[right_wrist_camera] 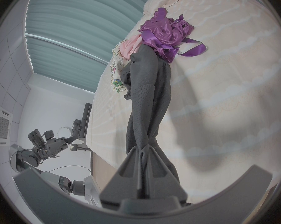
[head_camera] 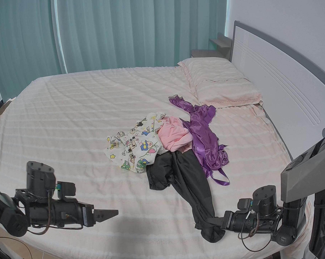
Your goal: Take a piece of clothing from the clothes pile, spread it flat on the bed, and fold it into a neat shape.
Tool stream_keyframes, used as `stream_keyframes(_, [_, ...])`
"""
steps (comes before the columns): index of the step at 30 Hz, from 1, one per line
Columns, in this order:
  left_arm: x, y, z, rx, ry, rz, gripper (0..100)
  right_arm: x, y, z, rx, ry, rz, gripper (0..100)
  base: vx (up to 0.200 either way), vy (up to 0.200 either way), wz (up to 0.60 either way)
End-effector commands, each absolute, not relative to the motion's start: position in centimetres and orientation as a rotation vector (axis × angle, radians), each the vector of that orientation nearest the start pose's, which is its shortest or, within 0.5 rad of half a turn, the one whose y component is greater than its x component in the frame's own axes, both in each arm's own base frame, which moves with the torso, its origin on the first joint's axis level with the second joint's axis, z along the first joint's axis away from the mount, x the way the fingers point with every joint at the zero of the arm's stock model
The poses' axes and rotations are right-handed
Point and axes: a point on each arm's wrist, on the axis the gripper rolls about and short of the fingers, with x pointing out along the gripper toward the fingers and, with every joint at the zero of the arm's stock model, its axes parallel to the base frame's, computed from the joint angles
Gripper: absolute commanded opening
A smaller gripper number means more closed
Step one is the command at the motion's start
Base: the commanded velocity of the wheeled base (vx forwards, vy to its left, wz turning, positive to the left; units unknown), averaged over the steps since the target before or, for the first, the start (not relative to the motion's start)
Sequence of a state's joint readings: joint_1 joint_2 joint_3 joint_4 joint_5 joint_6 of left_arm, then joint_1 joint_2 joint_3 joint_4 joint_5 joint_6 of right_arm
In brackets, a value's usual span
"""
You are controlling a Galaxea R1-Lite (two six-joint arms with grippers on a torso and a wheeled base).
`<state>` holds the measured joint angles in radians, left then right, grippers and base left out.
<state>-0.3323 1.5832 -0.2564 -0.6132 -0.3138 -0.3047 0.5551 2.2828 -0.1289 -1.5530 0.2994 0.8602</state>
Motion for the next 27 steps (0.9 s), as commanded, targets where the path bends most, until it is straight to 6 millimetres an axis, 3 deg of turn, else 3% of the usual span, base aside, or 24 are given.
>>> stream_keyframes(1, [23.2, -12.0, 3.0, -0.287, 0.869, -0.323, 100, 20.6, 13.6, -1.8, 0.704, 0.917, 0.51, 0, 0.0, 0.0, 0.0])
stream_keyframes(4, [24.7, -13.9, 1.7, -0.323, 0.832, -0.25, 100, 20.6, 13.6, -1.8, 0.703, 0.918, 0.512, 0, 0.0, 0.0, 0.0])
stream_keyframes(5, [25.9, -15.6, 0.5, -0.338, 0.804, -0.198, 100, 20.6, 13.6, -1.9, 0.703, 0.92, 0.512, 0, 0.0, 0.0, 0.0])
stream_keyframes(9, [27.8, -17.7, -0.9, -0.317, 0.762, -0.161, 100, 20.6, 13.6, -1.9, 0.703, 0.919, 0.511, 0, 0.0, 0.0, 0.0])
stream_keyframes(14, [28.9, -18.8, -1.1, -0.328, 0.737, -0.18, 100, 20.6, 13.6, -1.9, 0.703, 0.92, 0.512, 0, 0.0, 0.0, 0.0])
stream_keyframes(23, [32.7, -21.0, -2.4, -0.362, 0.674, -0.194, 100, 20.5, 13.6, -1.4, 0.705, 0.904, 0.522, 0, 0.0, 0.0, 0.0])
stream_keyframes(27, [33.7, -21.7, -3.6, -0.36, 0.671, -0.196, 100, 20.1, 13.8, -1.2, 0.697, 0.913, 0.537, 0, 0.0, 0.0, 0.0])
